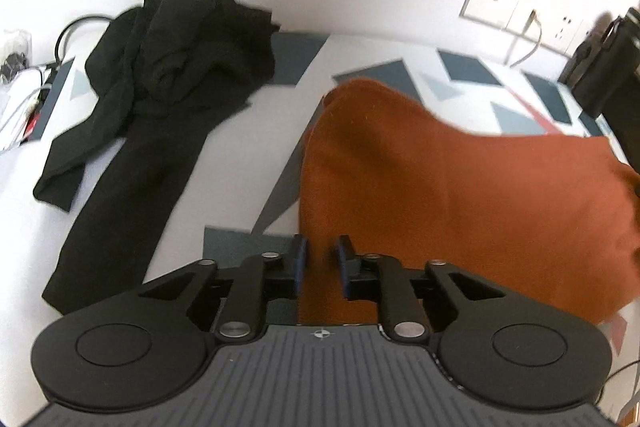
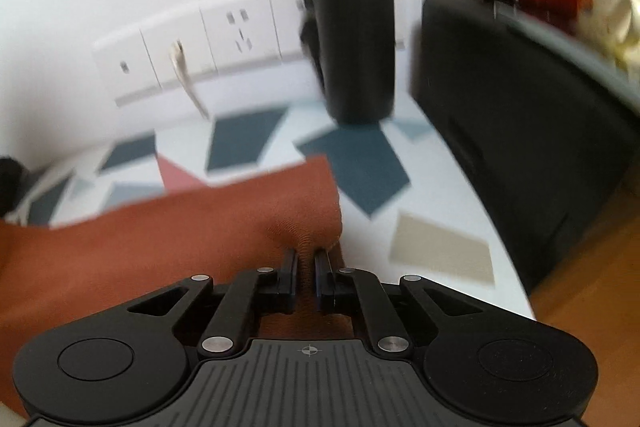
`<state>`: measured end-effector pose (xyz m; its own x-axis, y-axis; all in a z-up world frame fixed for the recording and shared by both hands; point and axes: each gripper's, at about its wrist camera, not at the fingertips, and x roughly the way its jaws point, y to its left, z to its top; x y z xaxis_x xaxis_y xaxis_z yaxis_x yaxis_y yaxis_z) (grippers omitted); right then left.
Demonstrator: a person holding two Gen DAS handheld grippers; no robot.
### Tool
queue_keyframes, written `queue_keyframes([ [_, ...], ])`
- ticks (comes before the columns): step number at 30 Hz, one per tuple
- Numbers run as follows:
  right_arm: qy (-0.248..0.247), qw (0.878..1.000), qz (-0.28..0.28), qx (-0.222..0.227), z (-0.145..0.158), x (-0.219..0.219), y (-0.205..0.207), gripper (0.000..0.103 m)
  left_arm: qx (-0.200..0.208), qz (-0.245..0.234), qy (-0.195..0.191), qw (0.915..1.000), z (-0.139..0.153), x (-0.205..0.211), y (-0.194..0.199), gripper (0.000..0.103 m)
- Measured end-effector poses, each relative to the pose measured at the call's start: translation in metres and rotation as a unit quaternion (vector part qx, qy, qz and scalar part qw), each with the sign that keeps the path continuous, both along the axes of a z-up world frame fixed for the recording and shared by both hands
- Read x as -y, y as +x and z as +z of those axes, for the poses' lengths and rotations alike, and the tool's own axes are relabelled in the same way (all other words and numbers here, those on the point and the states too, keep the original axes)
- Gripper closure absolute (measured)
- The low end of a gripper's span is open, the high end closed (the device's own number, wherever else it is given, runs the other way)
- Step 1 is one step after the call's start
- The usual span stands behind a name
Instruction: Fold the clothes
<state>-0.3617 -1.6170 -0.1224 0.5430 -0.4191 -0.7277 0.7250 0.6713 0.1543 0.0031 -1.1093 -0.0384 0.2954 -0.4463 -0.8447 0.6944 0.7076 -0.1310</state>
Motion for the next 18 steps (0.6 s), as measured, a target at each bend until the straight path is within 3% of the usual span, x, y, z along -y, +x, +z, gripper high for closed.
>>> queue_keyframes([
  [3,0.010,1.000,-0.009,0.001,-0.008,0.002,0.003,0.095,-0.010,0.001,0.001,0.9999,-0.008,-0.003,-0.001,0.080],
  [5,0.012,1.000,-0.015,0.001,-0.011,0.002,0.005,0.095,-0.016,0.001,0.001,0.9999,-0.009,-0.004,-0.001,0.086],
  [9,0.000,0.999,-0.039,-0.031,-0.014,0.001,0.006,0.075,-0.007,-0.006,0.004,1.0000,-0.004,-0.005,0.001,0.085],
  [13,-0.016,0.998,-0.052,-0.010,-0.005,-0.010,-0.002,0.049,0.024,-0.003,-0.012,0.9996,0.006,0.002,0.011,0.072],
  [16,-0.020,0.999,-0.041,0.003,-0.001,-0.021,0.001,0.046,0.033,0.002,-0.049,0.9983,0.014,0.021,0.025,0.063],
  [18,-0.020,0.999,-0.034,0.003,-0.002,-0.028,0.005,0.046,0.049,-0.006,-0.051,0.9974,0.013,0.040,0.034,0.060],
])
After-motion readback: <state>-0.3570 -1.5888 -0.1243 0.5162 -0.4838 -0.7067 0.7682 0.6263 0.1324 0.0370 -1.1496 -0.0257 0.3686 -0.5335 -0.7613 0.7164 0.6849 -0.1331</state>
